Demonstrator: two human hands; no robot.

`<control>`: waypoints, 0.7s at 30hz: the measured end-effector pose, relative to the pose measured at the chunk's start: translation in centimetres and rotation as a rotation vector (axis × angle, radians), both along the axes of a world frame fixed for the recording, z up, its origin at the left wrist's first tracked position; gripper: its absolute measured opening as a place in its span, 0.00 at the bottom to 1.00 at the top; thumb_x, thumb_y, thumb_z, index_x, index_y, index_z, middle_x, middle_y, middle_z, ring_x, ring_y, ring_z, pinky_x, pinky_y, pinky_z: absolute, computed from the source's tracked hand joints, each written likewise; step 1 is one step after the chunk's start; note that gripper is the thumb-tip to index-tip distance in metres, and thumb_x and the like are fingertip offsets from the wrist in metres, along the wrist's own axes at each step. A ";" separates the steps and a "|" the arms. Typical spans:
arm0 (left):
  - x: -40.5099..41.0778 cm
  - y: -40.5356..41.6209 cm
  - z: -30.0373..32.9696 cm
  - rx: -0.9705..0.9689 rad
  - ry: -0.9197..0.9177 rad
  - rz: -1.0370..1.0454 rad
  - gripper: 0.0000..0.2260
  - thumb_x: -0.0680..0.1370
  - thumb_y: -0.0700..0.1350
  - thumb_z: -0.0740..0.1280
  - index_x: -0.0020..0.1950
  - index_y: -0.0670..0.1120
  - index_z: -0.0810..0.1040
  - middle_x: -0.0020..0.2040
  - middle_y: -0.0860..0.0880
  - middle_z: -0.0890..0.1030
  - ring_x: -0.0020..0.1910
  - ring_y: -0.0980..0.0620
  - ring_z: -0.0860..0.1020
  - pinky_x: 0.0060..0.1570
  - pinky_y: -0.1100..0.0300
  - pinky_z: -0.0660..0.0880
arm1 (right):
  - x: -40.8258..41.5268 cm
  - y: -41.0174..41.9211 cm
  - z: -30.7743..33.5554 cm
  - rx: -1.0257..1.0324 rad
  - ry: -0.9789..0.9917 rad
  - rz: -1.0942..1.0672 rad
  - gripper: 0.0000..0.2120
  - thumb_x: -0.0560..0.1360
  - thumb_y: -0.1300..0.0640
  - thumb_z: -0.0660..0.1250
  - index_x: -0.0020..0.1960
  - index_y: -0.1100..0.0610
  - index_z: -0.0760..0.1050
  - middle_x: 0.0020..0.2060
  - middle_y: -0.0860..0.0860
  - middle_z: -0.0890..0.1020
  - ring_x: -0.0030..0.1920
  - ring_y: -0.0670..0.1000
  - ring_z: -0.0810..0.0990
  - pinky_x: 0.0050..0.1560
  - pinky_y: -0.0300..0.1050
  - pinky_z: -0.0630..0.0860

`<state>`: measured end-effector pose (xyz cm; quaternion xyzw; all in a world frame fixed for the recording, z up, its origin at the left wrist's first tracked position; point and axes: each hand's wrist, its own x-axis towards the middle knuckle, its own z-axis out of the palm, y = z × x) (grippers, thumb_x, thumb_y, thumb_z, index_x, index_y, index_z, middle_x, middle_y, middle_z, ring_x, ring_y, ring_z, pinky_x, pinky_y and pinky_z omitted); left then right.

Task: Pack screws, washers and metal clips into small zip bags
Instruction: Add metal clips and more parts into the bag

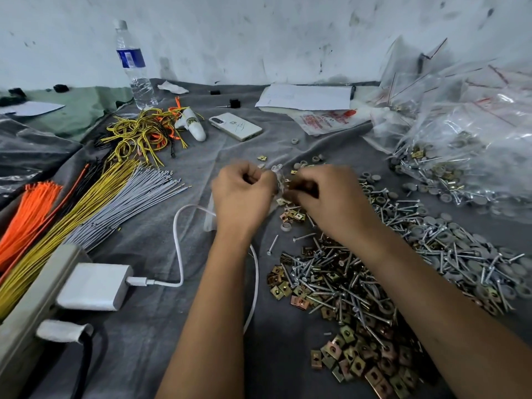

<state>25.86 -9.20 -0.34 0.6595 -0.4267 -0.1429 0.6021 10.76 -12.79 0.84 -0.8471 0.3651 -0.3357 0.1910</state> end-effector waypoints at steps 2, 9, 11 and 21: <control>-0.6 0.0 0.0 0.026 0.009 -0.073 0.07 0.66 0.46 0.66 0.28 0.47 0.73 0.24 0.54 0.73 0.26 0.54 0.70 0.29 0.60 0.66 | -1.1 -0.1 0.6 0.003 -0.129 -0.009 0.04 0.73 0.55 0.78 0.47 0.51 0.86 0.36 0.35 0.80 0.40 0.33 0.80 0.40 0.24 0.70; -1.5 -0.1 0.1 0.039 0.121 -0.185 0.07 0.67 0.44 0.67 0.28 0.47 0.74 0.27 0.41 0.76 0.28 0.47 0.72 0.32 0.54 0.68 | -1.6 -0.6 1.2 0.006 0.011 0.054 0.10 0.69 0.60 0.80 0.49 0.52 0.85 0.38 0.42 0.84 0.39 0.39 0.82 0.41 0.31 0.74; -1.6 -0.1 0.1 0.036 0.161 -0.192 0.07 0.66 0.44 0.66 0.28 0.45 0.74 0.26 0.42 0.74 0.27 0.47 0.70 0.32 0.53 0.67 | -1.4 -1.0 1.1 0.031 -0.023 0.038 0.10 0.67 0.59 0.82 0.44 0.52 0.83 0.36 0.44 0.84 0.37 0.41 0.82 0.38 0.35 0.76; -1.4 -0.4 -0.3 -0.068 0.269 -0.015 0.10 0.70 0.43 0.67 0.29 0.47 0.72 0.27 0.43 0.73 0.28 0.47 0.70 0.31 0.53 0.68 | 0.3 -5.8 0.5 0.179 -0.079 -0.131 0.03 0.75 0.52 0.76 0.44 0.47 0.83 0.38 0.42 0.85 0.38 0.38 0.83 0.32 0.25 0.70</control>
